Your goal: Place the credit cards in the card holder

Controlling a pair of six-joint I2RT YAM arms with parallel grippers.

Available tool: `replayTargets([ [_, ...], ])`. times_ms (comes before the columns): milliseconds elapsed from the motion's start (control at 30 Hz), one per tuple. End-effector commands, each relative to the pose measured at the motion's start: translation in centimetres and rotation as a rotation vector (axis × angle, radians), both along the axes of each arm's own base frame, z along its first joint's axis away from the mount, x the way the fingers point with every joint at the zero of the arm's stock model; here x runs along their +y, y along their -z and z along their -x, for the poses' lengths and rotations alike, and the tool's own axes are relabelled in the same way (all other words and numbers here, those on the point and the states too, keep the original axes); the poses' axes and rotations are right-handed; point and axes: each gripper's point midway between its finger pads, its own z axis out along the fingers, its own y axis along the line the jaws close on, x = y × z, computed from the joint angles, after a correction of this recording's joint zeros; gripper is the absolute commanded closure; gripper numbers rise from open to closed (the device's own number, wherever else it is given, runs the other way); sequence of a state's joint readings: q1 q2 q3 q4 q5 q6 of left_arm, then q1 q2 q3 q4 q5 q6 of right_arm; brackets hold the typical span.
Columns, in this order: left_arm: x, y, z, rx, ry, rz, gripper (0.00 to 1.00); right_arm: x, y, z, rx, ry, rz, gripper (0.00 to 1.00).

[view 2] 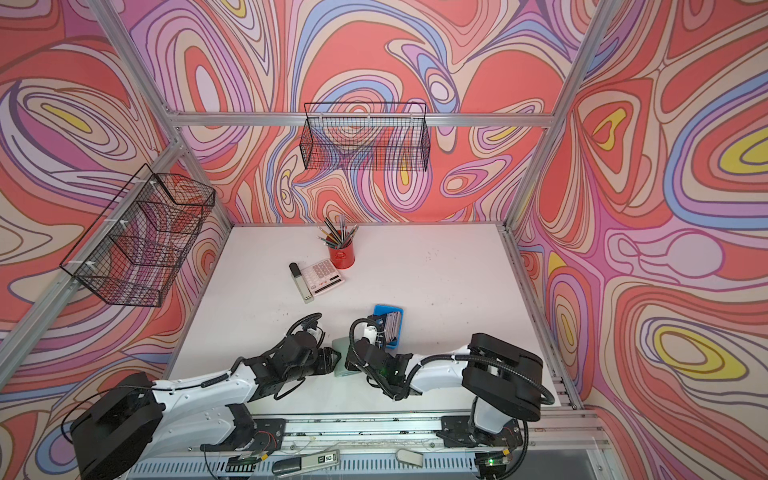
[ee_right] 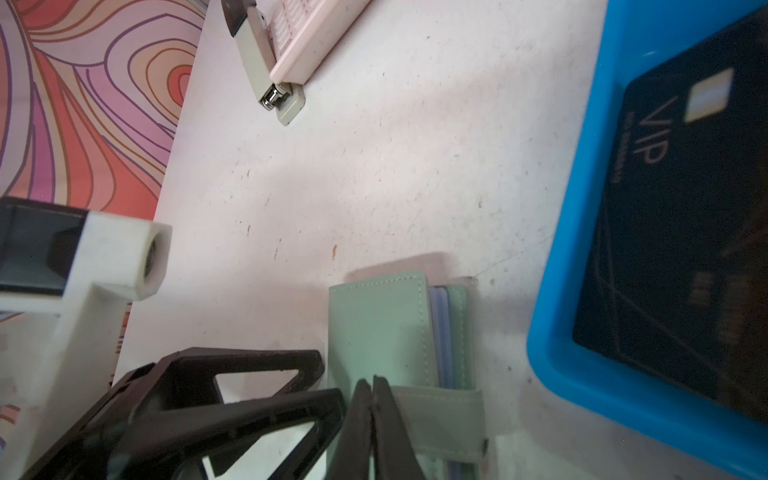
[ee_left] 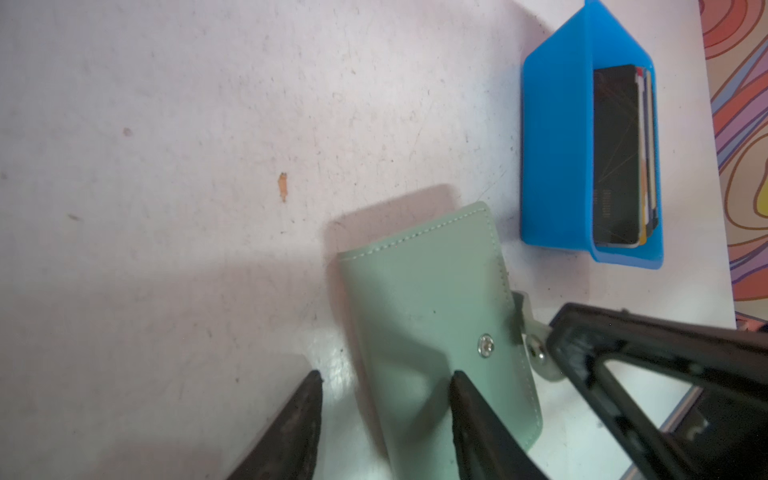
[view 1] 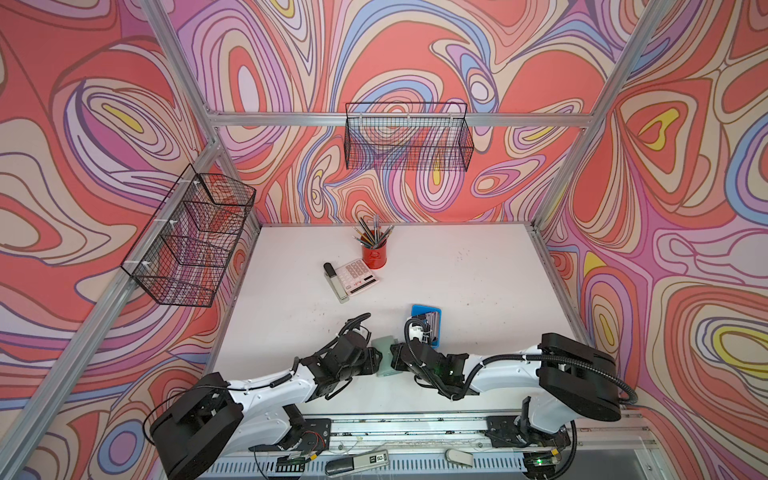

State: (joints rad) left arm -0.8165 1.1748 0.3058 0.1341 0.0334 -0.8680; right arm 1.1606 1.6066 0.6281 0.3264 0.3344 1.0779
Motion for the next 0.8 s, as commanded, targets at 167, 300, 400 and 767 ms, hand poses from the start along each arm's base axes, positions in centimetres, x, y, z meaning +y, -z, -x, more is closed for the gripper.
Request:
replayTargets([
  [167, 1.8, 2.8, 1.5, 0.105, -0.014, -0.102, 0.55, 0.2, 1.5, -0.3, 0.033, -0.020, -0.058, 1.00],
  [300, 2.0, 2.9, 1.6, 0.112, -0.012, -0.114, 0.56, 0.2, 1.9, -0.2, 0.041, -0.032, -0.072, 1.00],
  [400, 1.6, 2.9, 1.7, 0.117, 0.004, -0.106, 0.57, 0.4, 2.1, -0.1, 0.044, -0.039, -0.079, 1.00],
  [767, 1.1, 3.1, 1.5, 0.122, 0.018, -0.099, 0.58, 0.7, 1.4, -0.3, 0.016, -0.055, -0.098, 1.00],
])
